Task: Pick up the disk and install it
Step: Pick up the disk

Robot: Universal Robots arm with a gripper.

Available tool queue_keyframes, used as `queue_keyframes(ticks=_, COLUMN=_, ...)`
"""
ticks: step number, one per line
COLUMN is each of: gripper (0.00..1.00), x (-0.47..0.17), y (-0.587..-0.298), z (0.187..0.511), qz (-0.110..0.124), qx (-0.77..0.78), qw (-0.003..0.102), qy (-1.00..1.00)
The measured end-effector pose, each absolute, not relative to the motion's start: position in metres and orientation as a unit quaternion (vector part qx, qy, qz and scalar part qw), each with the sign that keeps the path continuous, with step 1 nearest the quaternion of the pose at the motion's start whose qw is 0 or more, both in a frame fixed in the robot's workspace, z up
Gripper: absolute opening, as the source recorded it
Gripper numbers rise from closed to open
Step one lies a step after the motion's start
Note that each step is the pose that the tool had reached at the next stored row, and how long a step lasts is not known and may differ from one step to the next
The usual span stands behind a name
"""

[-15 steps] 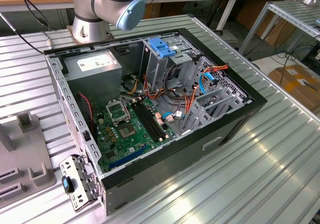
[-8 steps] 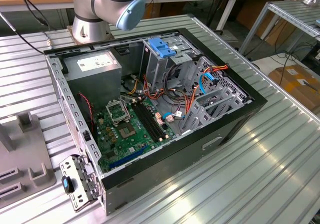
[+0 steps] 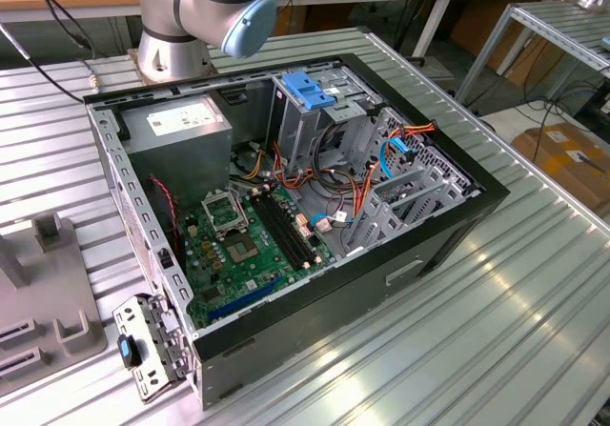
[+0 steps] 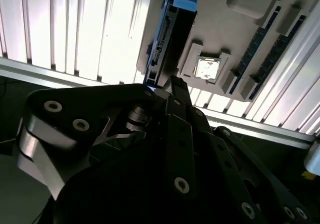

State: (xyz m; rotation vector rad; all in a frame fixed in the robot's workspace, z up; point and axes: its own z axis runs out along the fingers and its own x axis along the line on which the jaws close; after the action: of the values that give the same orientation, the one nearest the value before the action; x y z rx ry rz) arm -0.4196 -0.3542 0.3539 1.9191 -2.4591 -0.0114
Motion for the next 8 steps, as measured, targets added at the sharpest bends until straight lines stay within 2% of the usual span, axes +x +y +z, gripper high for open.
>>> queue_keyframes(ticks=4, gripper=0.11, x=-0.4196, y=-0.3542, z=0.3526, qz=0.001, qx=0.633, qw=0.005, qy=-0.774)
queue_keyframes(ticks=8, gripper=0.11, x=-0.4197, y=-0.3542, z=0.3483, qz=0.003, qx=0.644, qw=0.004, qy=-0.765)
